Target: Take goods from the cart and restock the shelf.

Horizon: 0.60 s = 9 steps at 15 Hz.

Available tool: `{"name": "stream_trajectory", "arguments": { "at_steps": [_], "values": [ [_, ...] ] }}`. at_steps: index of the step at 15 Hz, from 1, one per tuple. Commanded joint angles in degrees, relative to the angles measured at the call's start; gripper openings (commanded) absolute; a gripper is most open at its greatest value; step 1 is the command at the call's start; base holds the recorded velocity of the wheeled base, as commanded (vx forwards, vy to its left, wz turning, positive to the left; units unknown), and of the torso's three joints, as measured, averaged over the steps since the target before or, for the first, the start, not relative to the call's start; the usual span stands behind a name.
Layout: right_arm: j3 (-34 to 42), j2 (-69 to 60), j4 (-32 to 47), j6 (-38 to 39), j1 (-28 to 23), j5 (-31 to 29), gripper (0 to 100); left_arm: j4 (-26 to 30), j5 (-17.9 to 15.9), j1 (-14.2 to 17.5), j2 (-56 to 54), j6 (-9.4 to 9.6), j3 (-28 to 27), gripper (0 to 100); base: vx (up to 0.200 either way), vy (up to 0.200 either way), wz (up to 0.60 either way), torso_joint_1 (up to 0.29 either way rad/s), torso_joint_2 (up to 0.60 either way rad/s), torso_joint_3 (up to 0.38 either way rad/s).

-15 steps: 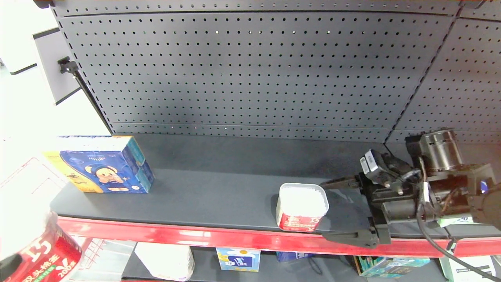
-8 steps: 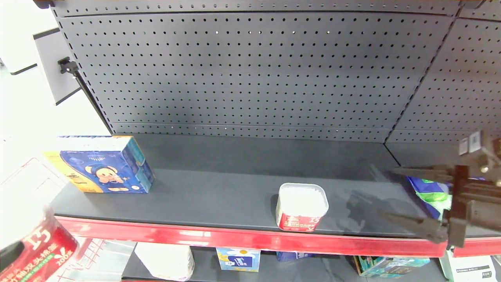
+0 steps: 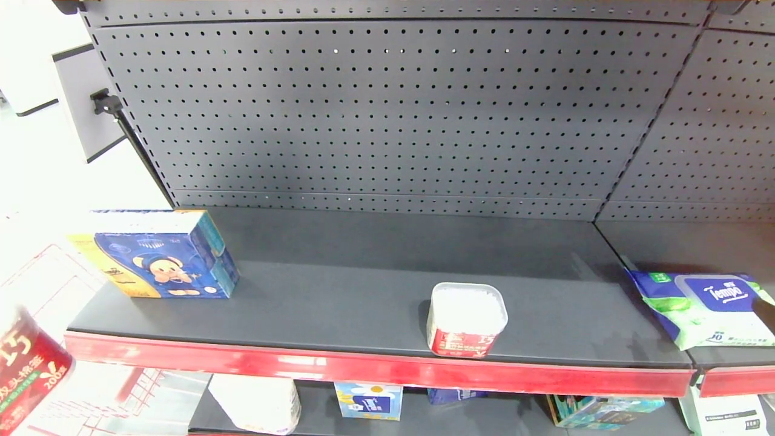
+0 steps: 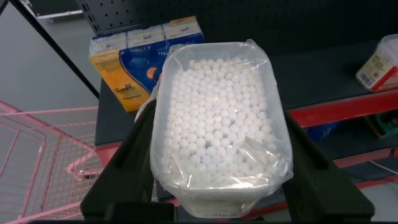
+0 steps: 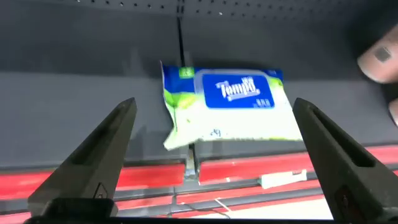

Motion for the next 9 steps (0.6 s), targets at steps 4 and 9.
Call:
{"name": "stream_trajectory", "arguments": {
  "at_steps": [4,9],
  "values": [
    [-0.8,-2.9,-0.1,-2.2,-0.2,-3.1,100,0.0,0.2,0.1,-1.6,0.65,-0.7,0,0.0,0.0,0.0,0.0,0.0,0.0],
    [-0.5,-2.4,0.0,-2.3,-0.2,-3.1,100,-0.3,-0.2,0.0,-1.4,0.74,-0.6,0,0.0,-0.12,0.0,-0.003,0.0,0.003]
  ]
}}
